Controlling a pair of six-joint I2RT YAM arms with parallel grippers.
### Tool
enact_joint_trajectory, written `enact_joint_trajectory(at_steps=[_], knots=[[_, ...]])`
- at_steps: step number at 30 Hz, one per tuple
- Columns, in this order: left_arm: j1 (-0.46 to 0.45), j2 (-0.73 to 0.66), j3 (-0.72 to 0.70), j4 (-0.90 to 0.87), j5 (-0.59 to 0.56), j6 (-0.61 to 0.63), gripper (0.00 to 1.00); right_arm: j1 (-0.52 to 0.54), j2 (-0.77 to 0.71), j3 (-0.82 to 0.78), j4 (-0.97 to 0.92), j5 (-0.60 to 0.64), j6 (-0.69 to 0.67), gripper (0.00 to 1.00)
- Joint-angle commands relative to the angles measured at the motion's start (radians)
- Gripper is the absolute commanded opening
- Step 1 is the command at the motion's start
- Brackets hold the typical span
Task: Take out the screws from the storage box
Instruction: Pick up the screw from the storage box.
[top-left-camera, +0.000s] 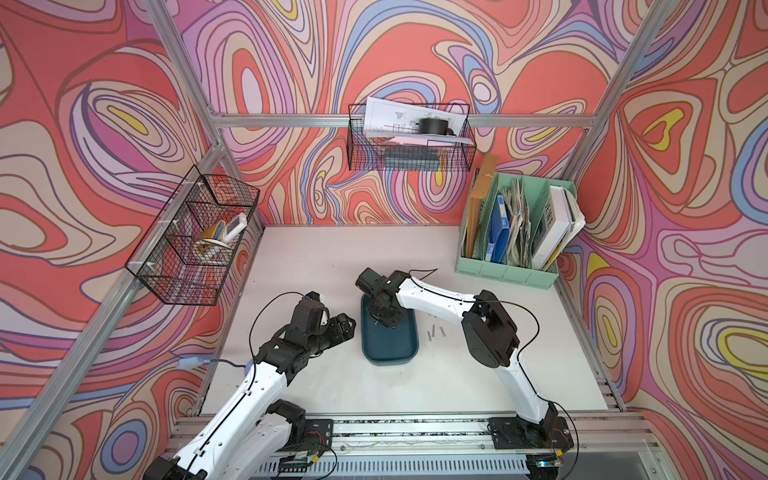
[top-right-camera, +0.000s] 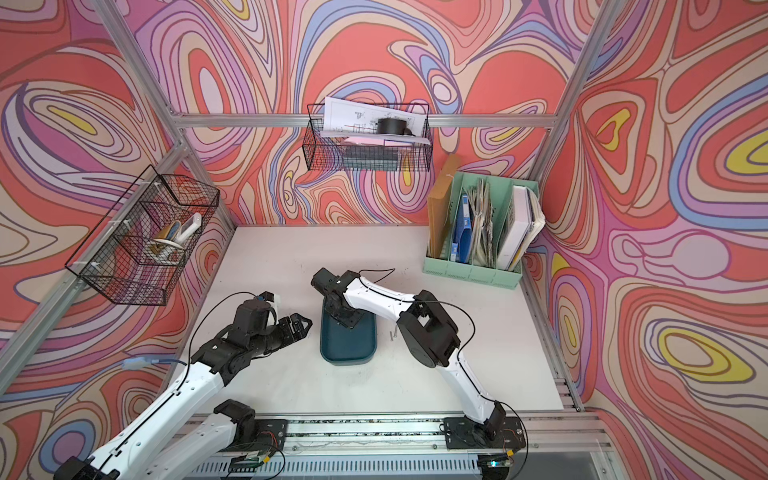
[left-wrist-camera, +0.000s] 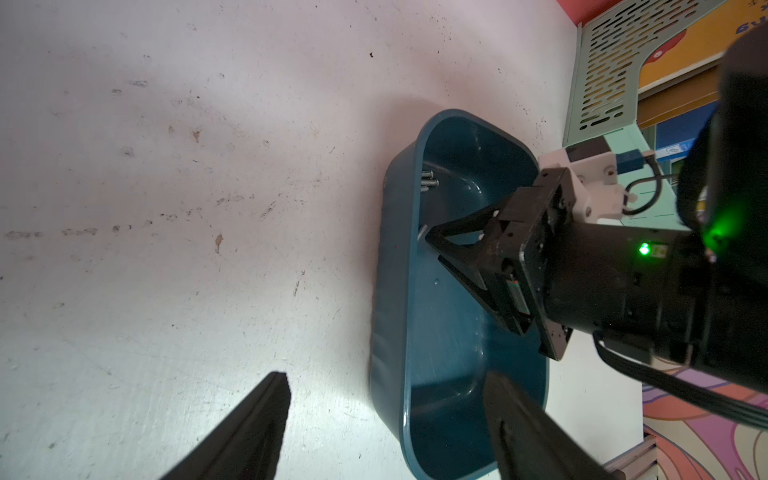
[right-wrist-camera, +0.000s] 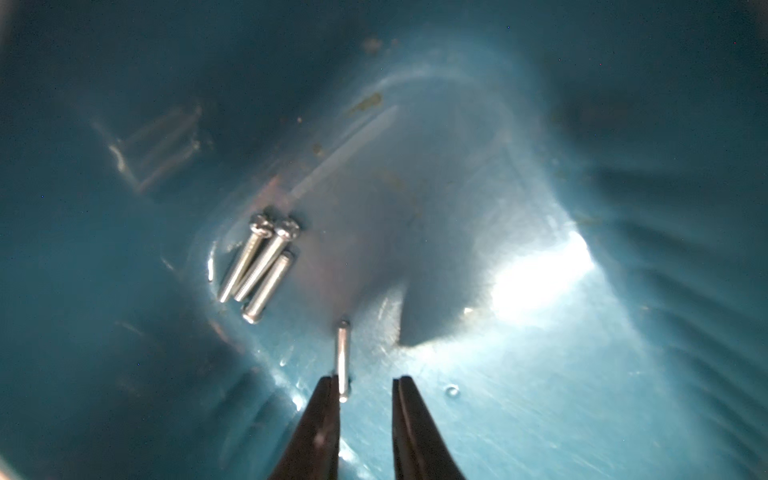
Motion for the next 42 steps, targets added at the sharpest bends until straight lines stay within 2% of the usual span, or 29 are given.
enact_joint_trajectory(at_steps=[1, 8, 16, 23, 29, 36, 39, 42], knots=[[-0.003, -0.026, -0.012, -0.039, -0.026, -0.001, 0.79, 0.006, 0.046, 0.032, 0.012, -0.001, 0.01, 0.24], [-0.003, -0.072, -0.009, -0.078, -0.071, -0.002, 0.79, 0.008, 0.092, 0.081, 0.006, -0.006, 0.007, 0.22], [-0.003, -0.131, -0.023, -0.112, -0.127, -0.01, 0.79, 0.008, 0.14, 0.107, -0.019, -0.04, -0.025, 0.08], [-0.003, -0.126, -0.029, -0.105, -0.128, -0.009, 0.8, 0.009, 0.089, 0.023, -0.017, -0.054, -0.127, 0.01], [-0.002, -0.107, -0.03, -0.082, -0.109, -0.009, 0.8, 0.008, 0.0, -0.051, -0.026, -0.041, -0.283, 0.0], [-0.003, -0.076, -0.026, -0.053, -0.065, -0.001, 0.8, 0.008, -0.091, -0.094, -0.036, -0.047, -0.611, 0.0], [-0.004, -0.065, -0.023, -0.052, -0.062, 0.005, 0.8, 0.008, -0.138, -0.124, -0.072, 0.014, -0.687, 0.0], [-0.003, -0.059, -0.02, -0.05, -0.064, 0.007, 0.8, 0.008, -0.181, -0.173, -0.044, 0.02, -0.739, 0.0]])
